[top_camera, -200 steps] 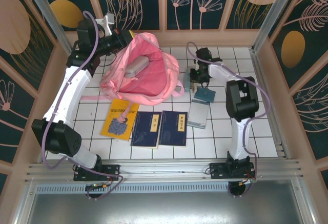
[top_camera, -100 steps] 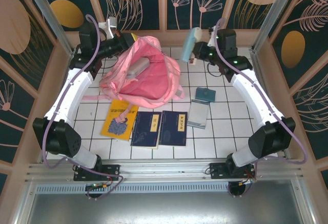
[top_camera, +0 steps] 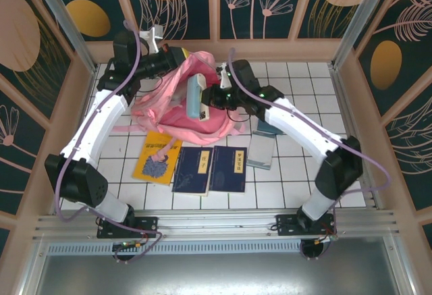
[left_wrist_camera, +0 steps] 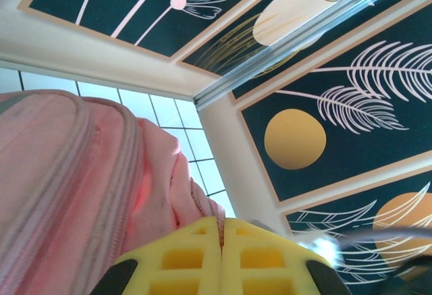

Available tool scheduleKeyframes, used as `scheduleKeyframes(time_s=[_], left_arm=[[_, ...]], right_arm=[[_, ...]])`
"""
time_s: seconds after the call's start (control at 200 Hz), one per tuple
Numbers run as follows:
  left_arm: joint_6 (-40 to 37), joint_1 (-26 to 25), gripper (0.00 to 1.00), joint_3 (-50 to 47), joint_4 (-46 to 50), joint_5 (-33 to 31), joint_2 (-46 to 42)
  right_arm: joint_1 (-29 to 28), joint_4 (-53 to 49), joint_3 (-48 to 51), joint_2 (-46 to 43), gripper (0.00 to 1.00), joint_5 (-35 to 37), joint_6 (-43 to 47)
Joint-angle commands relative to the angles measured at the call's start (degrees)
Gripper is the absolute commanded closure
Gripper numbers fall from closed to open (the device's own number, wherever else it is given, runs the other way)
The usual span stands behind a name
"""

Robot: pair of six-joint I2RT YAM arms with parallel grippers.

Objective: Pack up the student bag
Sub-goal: Place the personal item in the student bag.

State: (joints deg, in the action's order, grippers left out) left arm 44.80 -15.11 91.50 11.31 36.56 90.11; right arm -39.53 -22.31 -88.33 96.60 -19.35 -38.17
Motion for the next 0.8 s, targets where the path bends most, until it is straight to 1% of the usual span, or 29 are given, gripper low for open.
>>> scheduleKeyframes(time_s=[0.0, 0.09, 0.165, 0.23, 0.29, 0.335, 0.365, 0.43, 0.46, 0.48, 0.535, 0.555, 0.606, 0.701, 0.796], left_arm=[[-2.2, -1.1, 1.0, 5.4, -2.4, -0.4, 0.5], [-2.3, -1.2, 1.0, 6.5, -1.7, -0.4, 0.8], [-2.0, -1.4, 1.0, 7.3, -1.5, 1.0, 1.2], [-1.8, -1.4, 1.0, 8.0, -1.2, 2.3, 1.8], [-1.7, -1.5, 1.0, 8.1, -1.1, 2.8, 2.0], [-2.0, -1.5, 1.0, 8.1, -0.7, 2.7, 2.0], [-2.2, -1.5, 1.0, 8.0, -0.6, 2.6, 1.9], [-2.4, -1.5, 1.0, 7.8, -0.5, 2.6, 1.8], [-2.5, -1.4, 1.0, 7.8, -0.4, 2.6, 1.7], [-2.7, -1.5, 1.0, 7.8, -0.3, 2.6, 1.7], [-2.9, -1.5, 1.0, 7.8, -0.2, 2.5, 1.8], [-3.0, -1.5, 1.0, 7.9, -0.1, 2.5, 1.8], [-3.0, -1.5, 1.0, 8.0, -0.1, 2.6, 2.0], [-3.2, -1.3, 1.0, 8.4, -0.1, 2.5, 2.4], [-3.6, -1.2, 1.0, 8.7, 0.2, 1.8, 2.5]], right_arm=[[1.4, -3.3, -8.1, 6.8, 1.0, 6.3, -7.1], [2.2, -7.6, -17.1, 14.8, 1.0, 8.7, -9.4], [2.8, -10.1, -25.0, 21.9, 1.0, 10.4, -10.4], [3.7, -11.5, -31.8, 27.9, 1.0, 10.0, -11.2], [4.4, -15.0, -38.5, 32.9, 0.95, 12.5, -12.2], [4.8, -15.8, -41.2, 35.1, 0.86, 14.5, -12.5], [5.0, -15.4, -41.6, 35.8, 0.77, 14.9, -12.9], [5.3, -12.9, -40.2, 35.9, 0.52, 14.8, -12.9], [5.3, -12.0, -39.4, 35.5, 0.45, 14.9, -12.8], [5.3, -11.2, -38.8, 35.2, 0.42, 14.6, -12.7], [5.2, -8.5, -36.6, 33.9, 0.39, 13.5, -11.8], [5.1, -7.8, -35.8, 33.3, 0.36, 13.3, -11.4], [5.0, -6.2, -34.6, 32.0, 0.36, 13.2, -10.3], [4.5, -3.8, -32.7, 29.3, 0.36, 12.6, -6.7], [3.9, -1.7, -30.5, 25.6, 0.41, 11.4, -1.5]])
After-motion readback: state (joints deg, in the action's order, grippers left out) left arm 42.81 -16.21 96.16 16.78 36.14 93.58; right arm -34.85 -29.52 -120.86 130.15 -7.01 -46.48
